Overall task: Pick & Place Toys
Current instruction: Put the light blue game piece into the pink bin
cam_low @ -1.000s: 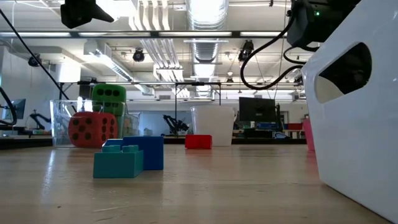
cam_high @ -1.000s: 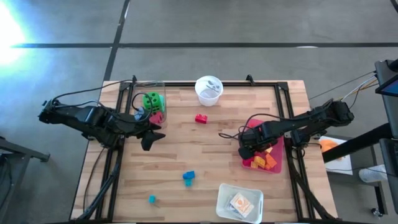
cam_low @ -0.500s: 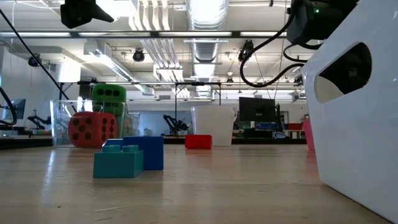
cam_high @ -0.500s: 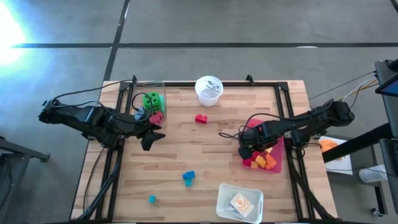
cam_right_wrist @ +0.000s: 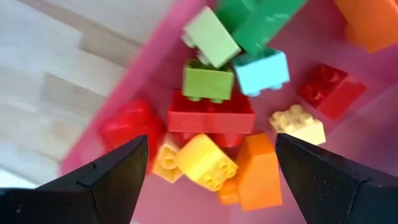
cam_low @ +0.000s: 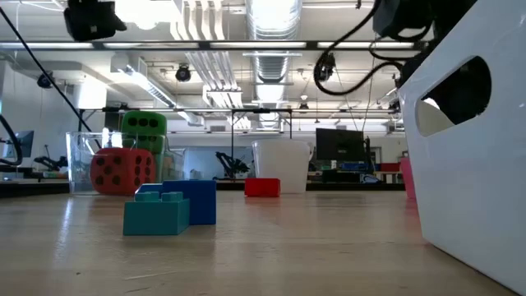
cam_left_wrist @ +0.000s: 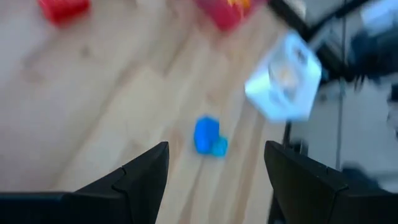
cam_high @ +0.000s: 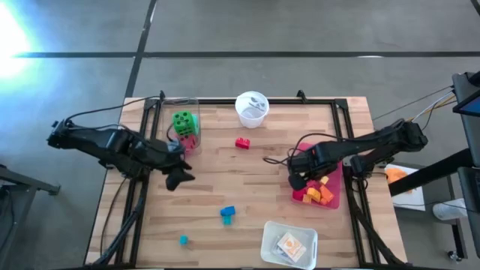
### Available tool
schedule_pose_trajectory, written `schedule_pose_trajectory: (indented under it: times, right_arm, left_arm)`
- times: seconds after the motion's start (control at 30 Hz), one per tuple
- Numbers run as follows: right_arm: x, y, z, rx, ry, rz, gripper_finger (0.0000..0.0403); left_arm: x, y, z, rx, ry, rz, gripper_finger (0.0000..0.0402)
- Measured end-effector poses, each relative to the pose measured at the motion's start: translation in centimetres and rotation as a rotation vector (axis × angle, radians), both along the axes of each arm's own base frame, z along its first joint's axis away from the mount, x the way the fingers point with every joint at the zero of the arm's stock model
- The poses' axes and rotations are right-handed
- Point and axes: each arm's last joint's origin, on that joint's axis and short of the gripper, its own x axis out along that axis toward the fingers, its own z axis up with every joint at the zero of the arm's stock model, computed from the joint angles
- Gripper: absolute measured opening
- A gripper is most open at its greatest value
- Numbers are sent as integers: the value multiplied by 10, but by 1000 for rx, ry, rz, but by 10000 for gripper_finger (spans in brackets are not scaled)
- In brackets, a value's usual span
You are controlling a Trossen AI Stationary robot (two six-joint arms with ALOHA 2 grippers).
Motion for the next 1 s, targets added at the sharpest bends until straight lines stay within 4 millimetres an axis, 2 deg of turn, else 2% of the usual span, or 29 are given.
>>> schedule_pose_trajectory:
  times: [0.17, 0.4, 0.73, 1.0]
  right_arm:
    - [8, 0, 14, -39, -61, 21, 344]
    - [17, 1, 32, -67, -135, 4, 344]
    - [27, 13, 59, -113, -249, 29, 344]
    - [24, 35, 66, -151, -294, 110, 344]
  left_arm:
    - [4, -20, -24, -22, 143, -191, 265]
    - [3, -64, -48, 84, 239, -421, 265]
    - [-1, -110, -75, 116, 364, -434, 264]
    - [-4, -164, -105, 132, 359, -597, 254]
